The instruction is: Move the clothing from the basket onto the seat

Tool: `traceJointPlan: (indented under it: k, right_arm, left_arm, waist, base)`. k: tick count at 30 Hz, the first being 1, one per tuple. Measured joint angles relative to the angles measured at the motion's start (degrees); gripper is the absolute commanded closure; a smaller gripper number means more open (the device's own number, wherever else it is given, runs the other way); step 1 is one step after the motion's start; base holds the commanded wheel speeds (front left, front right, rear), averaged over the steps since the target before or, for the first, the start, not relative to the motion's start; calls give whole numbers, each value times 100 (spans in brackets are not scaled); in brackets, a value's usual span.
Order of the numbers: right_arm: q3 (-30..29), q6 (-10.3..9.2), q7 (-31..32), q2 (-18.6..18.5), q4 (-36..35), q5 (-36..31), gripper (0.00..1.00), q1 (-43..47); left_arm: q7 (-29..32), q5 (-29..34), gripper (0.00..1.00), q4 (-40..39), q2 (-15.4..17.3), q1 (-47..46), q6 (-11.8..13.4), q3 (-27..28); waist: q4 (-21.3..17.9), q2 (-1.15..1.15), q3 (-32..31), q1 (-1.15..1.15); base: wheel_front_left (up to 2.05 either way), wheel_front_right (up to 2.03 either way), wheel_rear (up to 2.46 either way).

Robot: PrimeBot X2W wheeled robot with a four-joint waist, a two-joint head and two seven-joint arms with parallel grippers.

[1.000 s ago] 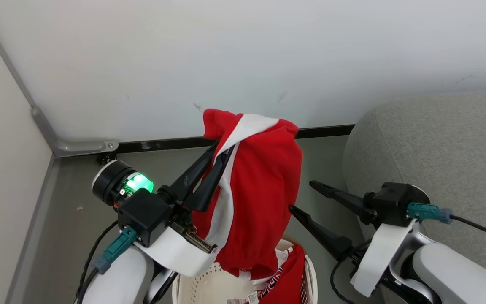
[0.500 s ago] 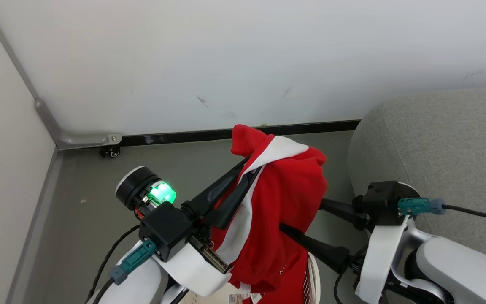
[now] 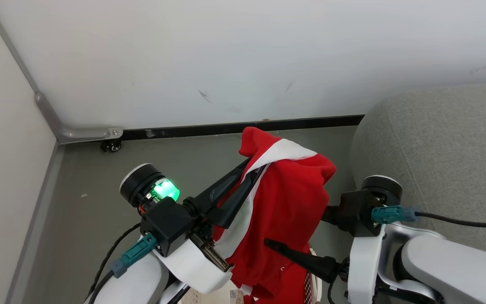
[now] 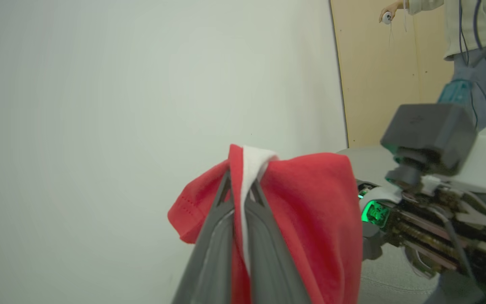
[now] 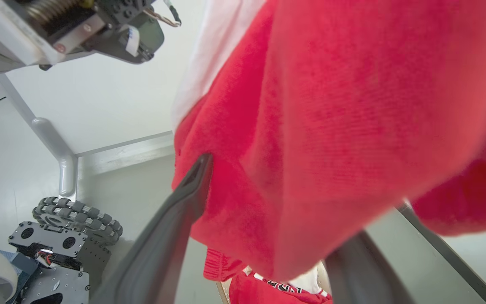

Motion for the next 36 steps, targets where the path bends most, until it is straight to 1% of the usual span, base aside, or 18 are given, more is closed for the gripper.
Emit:
traceJointPlan:
  k: [2, 3, 5, 8, 9, 10, 11, 18, 24, 25, 27, 28, 29, 32, 36]
  right_arm:
    - [129, 0, -58, 29, 24, -37, 0, -73]
    - [202, 0, -94, 48, 33, -63, 5, -85]
    - [370, 3, -152, 84, 69, -178, 51, -187]
    - [500, 3, -277, 108, 169, -298, 73, -330]
    - [515, 3, -320, 105, 197, -326, 83, -375]
    - [513, 3, -357, 105, 216, -342, 97, -416]
    - [510, 3, -416, 107, 234, -358, 100, -432]
    - [512, 3, -759, 107, 402, -430, 100, -521]
    - [512, 3, -1077, 104, 482, -294, 100, -519]
    - [509, 3, -1137, 98, 520, -258, 100, -516]
    - [503, 3, -1184, 87, 552, -220, 100, -515]
    - [485, 3, -1241, 70, 579, -192, 100, -511]
    - [446, 3, -1298, 45, 605, -169, 100, -511]
    - [252, 3, -1456, -66, 779, -74, 100, -509]
    - [8, 3, -1675, -244, 998, 46, 100, -498]
  left_arm:
    - [1, -25, 100, 23, -2, -10, 0, -5]
    - [1, -47, 100, 40, -8, -24, 0, -10]
    - [1, -56, 100, 82, -13, -61, 0, -23]
    - [0, -68, 100, 188, -20, -126, 0, -24]
    - [1, -93, 100, 234, -21, -126, 0, -25]
    - [0, -107, 100, 270, -21, -126, 0, -25]
    - [0, -109, 100, 313, -22, -126, 0, -20]
    - [0, -243, 100, 649, -87, -125, 9, 155]
    - [1, -324, 100, 1094, -89, -115, 101, 322]
    - [1, -360, 79, 1147, -91, -109, 132, 347]
    - [0, -366, 54, 1200, -89, -108, 134, 364]
    - [1, -379, 25, 1256, -91, -104, 135, 379]
    - [1, -402, 1, 1303, -91, -98, 135, 385]
    - [1, -411, 0, 1414, -103, -80, 137, 389]
    - [1, -431, 0, 1497, -127, -78, 252, 516]
  waist:
    - [-4, 0, 9, 0]
    - [-5, 0, 13, 0]
    - [-7, 0, 21, 0]
    - [-10, 0, 34, 0]
    - [-12, 0, 38, 0]
    - [-13, 0, 40, 0]
    - [-15, 0, 42, 0]
    - [-50, 0, 46, 0]
    - [-102, 0, 40, 0]
    - [-114, 0, 39, 0]
    - [-125, 0, 38, 0]
    - [-137, 0, 36, 0]
    - [-150, 0, 35, 0]
    - [-189, 0, 32, 0]
    - [-236, 0, 24, 0]
  base:
    - [0, 0, 0]
    - [0, 0, 0]
    - [0, 0, 0]
    - [0, 0, 0]
    - [0, 0, 0]
    - [0, 0, 0]
    - [0, 0, 0]
    - [0, 0, 0]
    - [0, 0, 0]
    - [0, 0, 0]
    - [0, 0, 0]
    - [0, 0, 0]
    - [0, 0, 0]
    - [0, 0, 0]
    - [0, 0, 0]
